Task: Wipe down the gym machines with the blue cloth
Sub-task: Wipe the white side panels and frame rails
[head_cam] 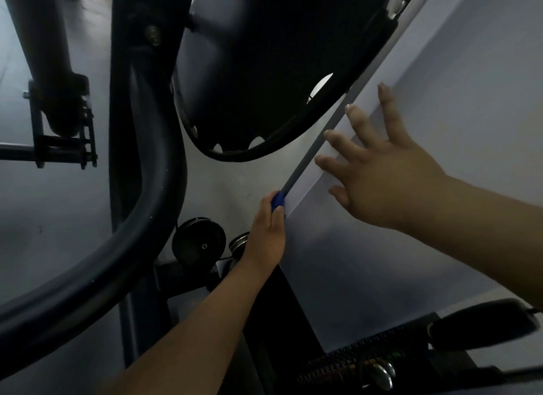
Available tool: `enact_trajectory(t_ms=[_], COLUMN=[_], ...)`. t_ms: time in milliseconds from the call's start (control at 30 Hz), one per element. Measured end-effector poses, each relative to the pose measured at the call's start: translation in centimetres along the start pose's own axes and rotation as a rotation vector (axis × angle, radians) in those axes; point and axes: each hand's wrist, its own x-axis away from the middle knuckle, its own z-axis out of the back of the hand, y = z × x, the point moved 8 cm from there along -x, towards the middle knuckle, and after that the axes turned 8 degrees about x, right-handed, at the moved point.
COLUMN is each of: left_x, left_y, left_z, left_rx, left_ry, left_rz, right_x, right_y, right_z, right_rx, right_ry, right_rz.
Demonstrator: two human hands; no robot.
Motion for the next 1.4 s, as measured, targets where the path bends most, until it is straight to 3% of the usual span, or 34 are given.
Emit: enact_trajectory(t_ms=[100,233,400,567,700,867,1033,1233,1400], left_x=[-0.2,1.0,0.9,1.1,0.3,2.2,1.4,2.0,2.3], left_y=[0.0,3.8,2.6,6.6,5.9,12.5,13.2,20.3,18.8], left_z=[0.1,-1.5,-0.4,-1.8,-1.1,-4.1,-3.9,-7.1,-6.6], left_rx=[0.013,0.013,0.017,0.033,0.012,0.049,0.053,0.006,0.003], left_ry=[0.041,-0.001,0.038,-0.019,0.025,-0.019,-0.009,-0.008,0.061], left_rz=[0.055,-0.11,0.011,-0.1,-0.018,-0.242,-0.186,-0.412,-0.295], right_x=[0.0,0.1,0.2,0.2,0.8,2.2,4.3,6.6,8.8], right_y=[0.0,-0.1,0.3,0.6,1.7,2.1,4.4,6.9,10.4], right_z=[0.1,0.2,0.5,0.7,0.9,1.0,1.7,2.7,2.6], right_rx=[-0.029,-0.039,-0.06,-0.112,-0.21,-0.259,-0.277,-0.327,-0.3], right_ry=[0.002,0.004,-0.006,0.036,0.054,0.1,0.112,0.125,0.053], right_rz=[0.004,-0.005,-0.007,-0.057,-0.094,-0.111,-0.156,-0.225,-0.285])
